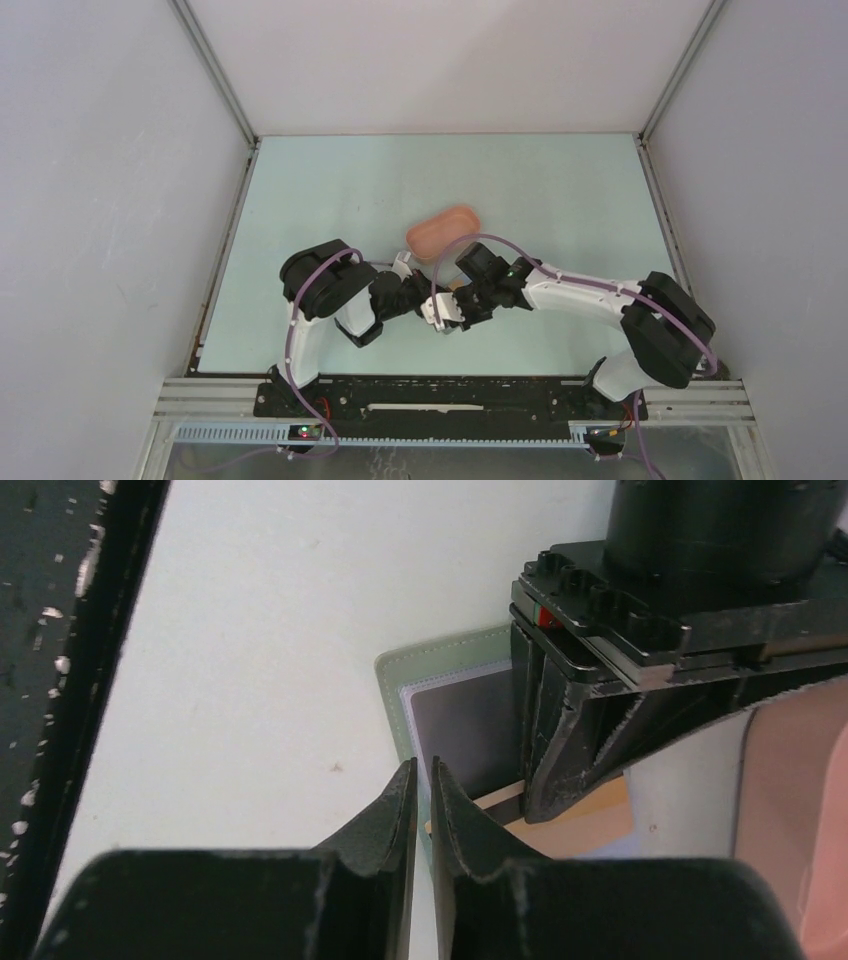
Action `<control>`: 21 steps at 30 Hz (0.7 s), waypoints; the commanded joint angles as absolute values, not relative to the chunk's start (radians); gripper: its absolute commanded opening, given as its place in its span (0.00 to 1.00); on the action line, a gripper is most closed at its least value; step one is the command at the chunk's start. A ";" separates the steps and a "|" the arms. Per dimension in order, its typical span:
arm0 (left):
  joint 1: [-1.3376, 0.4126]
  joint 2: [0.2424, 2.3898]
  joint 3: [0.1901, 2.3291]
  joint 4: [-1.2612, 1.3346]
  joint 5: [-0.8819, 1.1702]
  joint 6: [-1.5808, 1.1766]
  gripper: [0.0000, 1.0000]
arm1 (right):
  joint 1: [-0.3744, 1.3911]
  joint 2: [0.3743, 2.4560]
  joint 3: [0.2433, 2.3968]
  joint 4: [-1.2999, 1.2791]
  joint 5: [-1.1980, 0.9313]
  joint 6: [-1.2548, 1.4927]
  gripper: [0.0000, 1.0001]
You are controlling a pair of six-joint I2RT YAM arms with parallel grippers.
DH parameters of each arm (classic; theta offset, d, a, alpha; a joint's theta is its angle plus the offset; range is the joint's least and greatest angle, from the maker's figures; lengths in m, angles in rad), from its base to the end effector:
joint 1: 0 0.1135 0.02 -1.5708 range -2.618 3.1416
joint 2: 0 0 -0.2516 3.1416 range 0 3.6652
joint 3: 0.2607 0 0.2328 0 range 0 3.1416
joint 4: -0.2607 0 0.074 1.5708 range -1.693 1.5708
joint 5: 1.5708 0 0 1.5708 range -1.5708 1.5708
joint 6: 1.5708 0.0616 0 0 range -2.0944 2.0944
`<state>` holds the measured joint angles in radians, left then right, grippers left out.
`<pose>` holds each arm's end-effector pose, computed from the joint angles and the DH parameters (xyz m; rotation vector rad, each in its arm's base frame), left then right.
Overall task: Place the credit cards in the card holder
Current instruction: Insert the credit card into the card holder.
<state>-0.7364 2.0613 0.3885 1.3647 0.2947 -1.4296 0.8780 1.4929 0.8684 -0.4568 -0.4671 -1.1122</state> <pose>0.2117 -0.2161 0.0652 -0.5394 2.2187 -1.6242 0.1566 0.2321 0.1676 -2.2268 1.2643 0.5293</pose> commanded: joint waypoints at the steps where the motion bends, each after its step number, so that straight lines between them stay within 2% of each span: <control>1: -0.730 2.084 0.412 1.337 0.300 -1.386 0.10 | 0.904 1.538 0.869 -0.393 -0.376 -1.086 0.17; 21: -0.728 2.101 0.416 1.348 0.310 -1.388 0.22 | 0.918 1.601 0.882 -0.330 -0.198 -1.035 0.15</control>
